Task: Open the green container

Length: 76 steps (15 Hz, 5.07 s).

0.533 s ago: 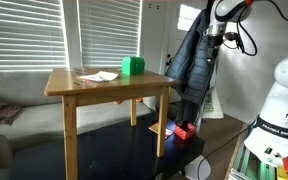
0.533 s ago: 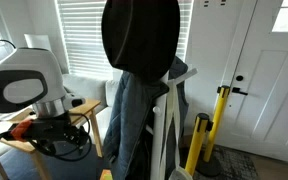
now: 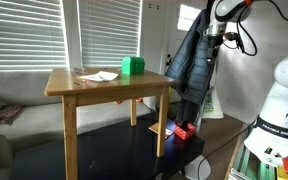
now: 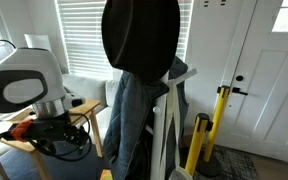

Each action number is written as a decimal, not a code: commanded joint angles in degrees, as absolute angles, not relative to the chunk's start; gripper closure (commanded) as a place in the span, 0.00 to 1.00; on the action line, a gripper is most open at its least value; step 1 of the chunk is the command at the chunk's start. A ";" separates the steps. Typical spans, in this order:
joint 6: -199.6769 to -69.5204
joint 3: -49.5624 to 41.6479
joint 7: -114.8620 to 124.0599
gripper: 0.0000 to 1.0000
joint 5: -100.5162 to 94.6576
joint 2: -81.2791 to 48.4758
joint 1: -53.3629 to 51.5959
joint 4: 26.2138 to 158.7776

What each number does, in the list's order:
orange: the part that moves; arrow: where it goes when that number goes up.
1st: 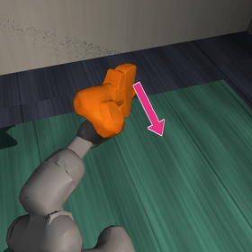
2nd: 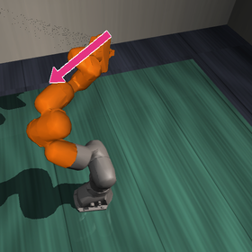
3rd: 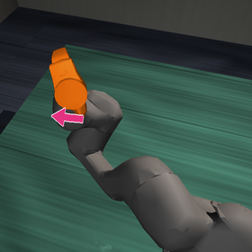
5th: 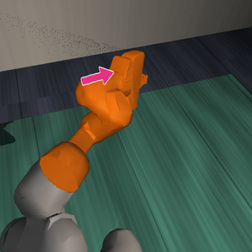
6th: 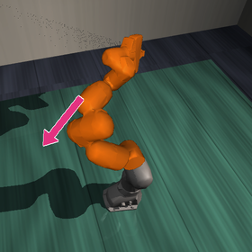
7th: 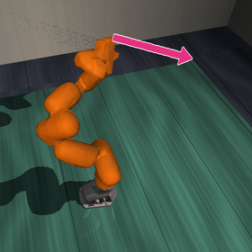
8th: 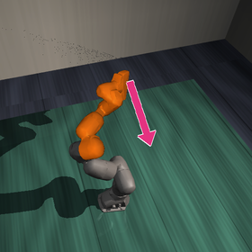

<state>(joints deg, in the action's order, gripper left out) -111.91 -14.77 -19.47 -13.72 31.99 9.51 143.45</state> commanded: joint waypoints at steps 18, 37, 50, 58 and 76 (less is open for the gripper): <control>-91.38 4.00 29.28 0.00 10.86 24.27 4.69 121.33; -104.37 10.54 59.99 0.00 12.85 15.39 1.64 112.95; -110.17 12.76 98.51 0.00 -9.19 -3.20 -3.76 97.45; -109.71 8.52 100.87 0.00 -7.67 -14.38 -7.75 86.31; -109.49 2.86 98.39 0.00 -6.33 -25.17 -8.79 78.10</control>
<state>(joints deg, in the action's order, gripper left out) -111.57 4.06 99.59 -7.90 -23.85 -7.59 80.38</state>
